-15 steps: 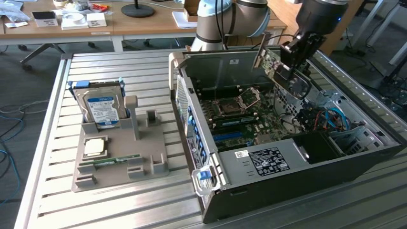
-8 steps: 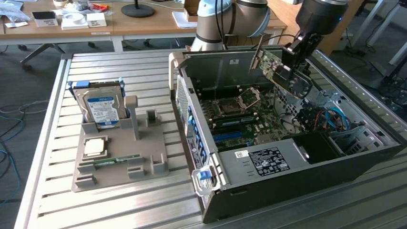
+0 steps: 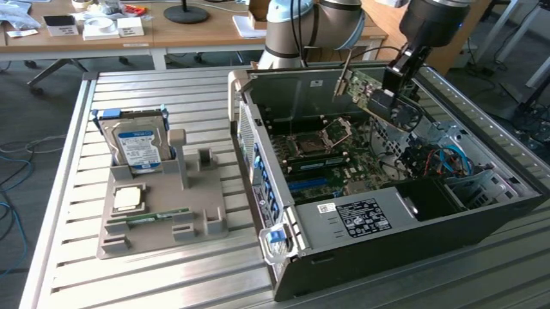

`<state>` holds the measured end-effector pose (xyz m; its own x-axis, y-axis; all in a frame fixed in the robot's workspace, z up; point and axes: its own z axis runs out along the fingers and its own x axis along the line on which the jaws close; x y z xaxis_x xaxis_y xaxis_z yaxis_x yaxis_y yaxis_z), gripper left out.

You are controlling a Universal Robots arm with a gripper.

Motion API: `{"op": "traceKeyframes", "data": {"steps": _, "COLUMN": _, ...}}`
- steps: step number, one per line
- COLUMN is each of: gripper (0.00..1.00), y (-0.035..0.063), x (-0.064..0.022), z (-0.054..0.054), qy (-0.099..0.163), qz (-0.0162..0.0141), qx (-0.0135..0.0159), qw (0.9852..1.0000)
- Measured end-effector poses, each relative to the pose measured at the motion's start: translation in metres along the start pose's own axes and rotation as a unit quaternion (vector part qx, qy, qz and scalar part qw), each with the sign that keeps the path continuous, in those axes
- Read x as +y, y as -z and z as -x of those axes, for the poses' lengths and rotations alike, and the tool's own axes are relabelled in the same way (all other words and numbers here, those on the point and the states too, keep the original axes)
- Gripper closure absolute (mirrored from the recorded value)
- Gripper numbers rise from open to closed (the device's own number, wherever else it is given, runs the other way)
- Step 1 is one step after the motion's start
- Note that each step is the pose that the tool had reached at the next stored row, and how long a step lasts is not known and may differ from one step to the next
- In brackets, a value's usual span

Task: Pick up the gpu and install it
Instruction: 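Insert the gpu into the slot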

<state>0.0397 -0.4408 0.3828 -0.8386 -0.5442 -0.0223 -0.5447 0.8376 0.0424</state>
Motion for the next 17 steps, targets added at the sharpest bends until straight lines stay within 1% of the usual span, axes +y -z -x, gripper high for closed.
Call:
{"op": "traceKeyframes", "data": {"steps": 3, "gripper": 0.73, "y": -0.0002, "x": 0.0001, "z": 0.0000, "qy": 0.023, "qz": 0.0004, "qx": 0.0011, "qw": 0.9997}}
{"op": "traceKeyframes", "data": {"steps": 5, "gripper": 0.73, "y": -0.0003, "x": 0.0001, "z": 0.0000, "qy": 0.039, "qz": 0.0007, "qx": 0.0018, "qw": 0.9992}}
{"op": "traceKeyframes", "data": {"steps": 9, "gripper": 0.73, "y": -0.0006, "x": 0.0002, "z": 0.0000, "qy": 0.070, "qz": 0.0013, "qx": 0.0031, "qw": 0.9976}}
{"op": "traceKeyframes", "data": {"steps": 13, "gripper": 0.73, "y": -0.0010, "x": 0.0003, "z": 0.0001, "qy": 0.100, "qz": 0.0020, "qx": 0.0044, "qw": 0.9950}}
{"op": "traceKeyframes", "data": {"steps": 17, "gripper": 0.73, "y": -0.0014, "x": 0.0003, "z": 0.0001, "qy": 0.132, "qz": 0.0027, "qx": 0.0057, "qw": 0.9913}}
